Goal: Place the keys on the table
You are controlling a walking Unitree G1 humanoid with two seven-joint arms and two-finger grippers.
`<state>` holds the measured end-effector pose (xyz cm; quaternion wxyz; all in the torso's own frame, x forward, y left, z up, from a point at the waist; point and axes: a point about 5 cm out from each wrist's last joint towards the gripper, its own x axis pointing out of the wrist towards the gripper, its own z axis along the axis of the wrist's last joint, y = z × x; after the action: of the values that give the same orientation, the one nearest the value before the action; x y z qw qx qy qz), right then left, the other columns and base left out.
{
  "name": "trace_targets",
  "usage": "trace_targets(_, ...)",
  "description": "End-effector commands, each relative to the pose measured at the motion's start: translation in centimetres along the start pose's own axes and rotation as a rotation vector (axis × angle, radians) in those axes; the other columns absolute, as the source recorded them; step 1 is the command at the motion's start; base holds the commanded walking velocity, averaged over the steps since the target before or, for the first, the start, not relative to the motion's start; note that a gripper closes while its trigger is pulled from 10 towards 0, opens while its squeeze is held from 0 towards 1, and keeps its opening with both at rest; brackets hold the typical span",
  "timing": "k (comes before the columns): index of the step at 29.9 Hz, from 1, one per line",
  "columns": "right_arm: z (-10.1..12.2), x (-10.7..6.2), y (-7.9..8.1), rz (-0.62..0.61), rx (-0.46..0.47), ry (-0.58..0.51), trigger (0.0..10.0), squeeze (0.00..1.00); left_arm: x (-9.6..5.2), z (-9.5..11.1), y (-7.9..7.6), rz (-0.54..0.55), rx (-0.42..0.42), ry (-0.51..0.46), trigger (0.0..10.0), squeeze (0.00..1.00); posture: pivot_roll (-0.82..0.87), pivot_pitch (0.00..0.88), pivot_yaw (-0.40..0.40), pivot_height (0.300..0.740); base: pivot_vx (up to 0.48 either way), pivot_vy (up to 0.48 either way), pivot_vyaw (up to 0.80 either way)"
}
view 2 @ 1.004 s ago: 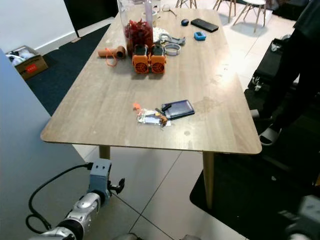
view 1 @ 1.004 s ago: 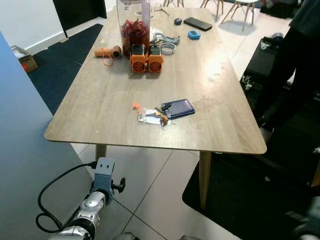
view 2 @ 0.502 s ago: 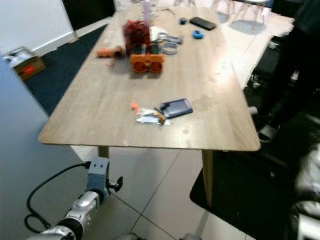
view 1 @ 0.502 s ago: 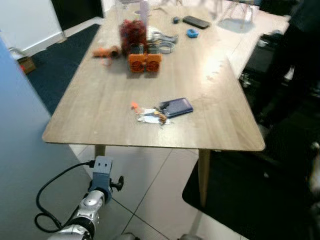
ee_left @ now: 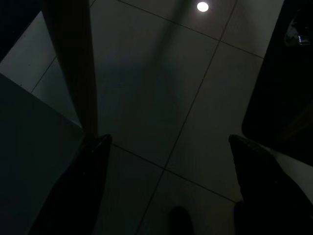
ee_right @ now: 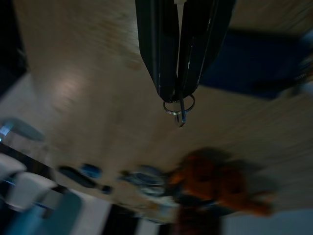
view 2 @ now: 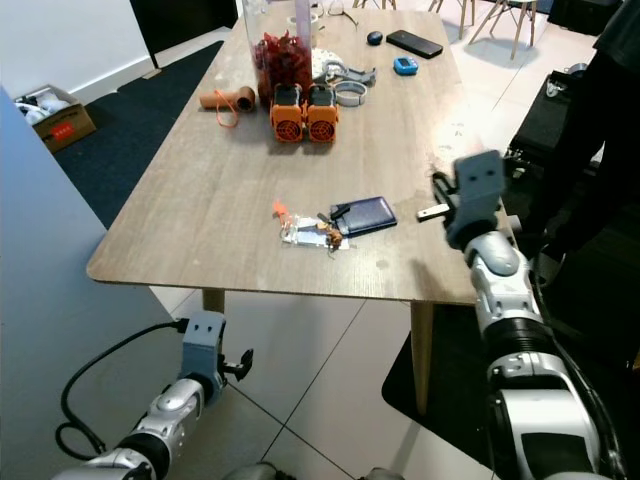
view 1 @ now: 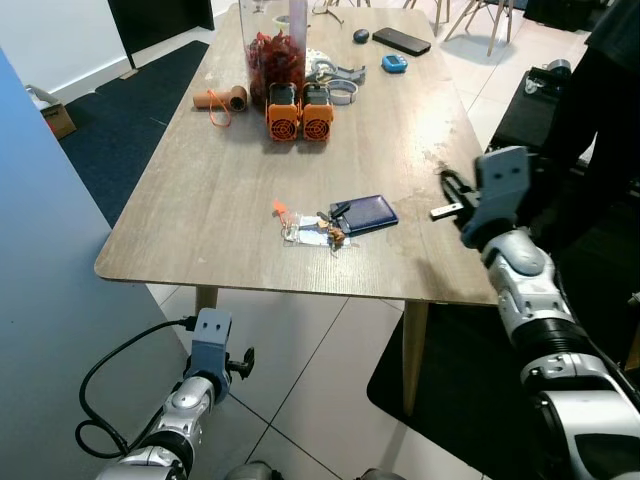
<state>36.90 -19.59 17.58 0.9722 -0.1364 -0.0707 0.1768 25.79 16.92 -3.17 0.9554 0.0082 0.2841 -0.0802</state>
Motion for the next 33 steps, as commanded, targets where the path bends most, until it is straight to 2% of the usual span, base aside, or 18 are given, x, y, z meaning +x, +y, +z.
trace_targets(1,-0.5,-0.3,0.7,0.057,-0.02,0.034,10.0,0.0,-0.3,-0.6,0.1,-0.005,0.011,0.011,10.0,0.0,0.02,0.067,0.002,0.74,0.0,0.0,0.0)
trace_targets(12,-1.6,-1.5,2.4,0.201,-0.057,0.106,10.0,0.0,-0.3,-0.7,0.1,-0.018,0.015,0.014,10.0,0.0,0.02,0.069,0.009,0.74,0.0,0.0,0.0)
trace_targets(24,-1.6,-1.9,2.7,0.241,-0.075,0.144,10.0,0.0,-0.2,-0.5,-0.1,-0.026,0.017,0.013,10.0,0.0,0.02,0.059,0.008,0.74,0.0,0.0,0.0)
trace_targets(25,-1.6,-2.0,2.7,0.243,-0.076,0.147,10.0,0.03,-0.2,-0.5,-0.1,-0.027,0.016,0.011,10.0,0.0,0.02,0.06,0.006,0.74,0.0,0.0,0.0)
trace_targets(26,-1.7,-2.0,2.7,0.246,-0.076,0.151,10.0,0.72,-0.2,-0.5,-0.1,-0.029,0.014,0.01,10.0,0.0,0.02,0.057,0.005,0.74,0.0,0.0,0.0)
trace_targets(27,-1.7,-2.1,2.8,0.25,-0.077,0.156,10.0,1.0,-0.2,-0.6,-0.2,-0.03,0.013,0.009,10.0,0.0,0.02,0.057,0.006,0.74,0.0,0.0,0.0)
trace_targets(33,-1.6,-2.2,2.7,0.238,-0.105,0.159,10.0,1.0,-0.2,-0.6,-0.2,-0.031,0.012,0.009,10.0,0.0,0.02,0.056,0.005,0.74,0.0,0.0,0.0)
